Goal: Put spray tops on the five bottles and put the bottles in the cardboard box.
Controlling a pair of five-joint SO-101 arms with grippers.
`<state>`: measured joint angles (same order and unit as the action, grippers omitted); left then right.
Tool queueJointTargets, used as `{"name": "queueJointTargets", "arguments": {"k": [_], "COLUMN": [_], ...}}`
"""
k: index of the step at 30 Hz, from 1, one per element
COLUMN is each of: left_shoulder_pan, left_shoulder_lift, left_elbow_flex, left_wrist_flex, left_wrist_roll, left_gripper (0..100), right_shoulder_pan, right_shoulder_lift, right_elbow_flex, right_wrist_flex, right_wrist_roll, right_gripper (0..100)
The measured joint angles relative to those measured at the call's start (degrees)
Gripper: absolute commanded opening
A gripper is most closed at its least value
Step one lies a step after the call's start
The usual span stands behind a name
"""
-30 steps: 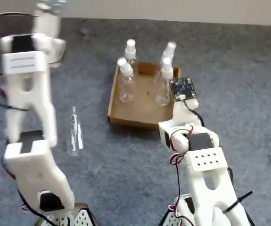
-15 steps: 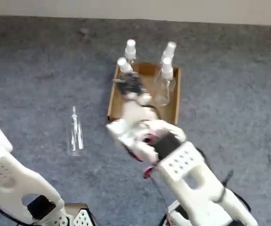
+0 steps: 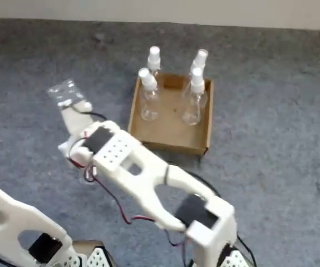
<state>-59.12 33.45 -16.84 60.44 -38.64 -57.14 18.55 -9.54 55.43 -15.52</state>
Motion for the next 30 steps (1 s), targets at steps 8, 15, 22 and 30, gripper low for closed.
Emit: {"name": "queueJointTargets", "arguments": {"k": [8,15,22,30], "left_shoulder_pan": [-0.7,-0.7,0.26,8.09], "left_shoulder_lift": [1.14,1.14,0.44,-10.11], "left_elbow_flex": [0.0,0.0,-0.09,0.53], "left_wrist_flex": [-2.64,-2.64,2.81,17.32], "left_wrist_roll": [0.0,0.0,-0.18,0.0], "left_gripper": [4,4,4,4], "right_shoulder_pan": [-0.26,-0.09,1.67,9.49], "right_shoulder_lift": [11.25,13.19,5.71,-19.6], "right_elbow_flex": [-5.45,-5.63,-6.15,-6.15], "right_wrist_flex": [0.0,2.11,18.2,40.97], "right_wrist_roll": [-4.66,-5.19,-1.32,16.44], "right_gripper": [24.8,0.5,0.2,0.2]}}
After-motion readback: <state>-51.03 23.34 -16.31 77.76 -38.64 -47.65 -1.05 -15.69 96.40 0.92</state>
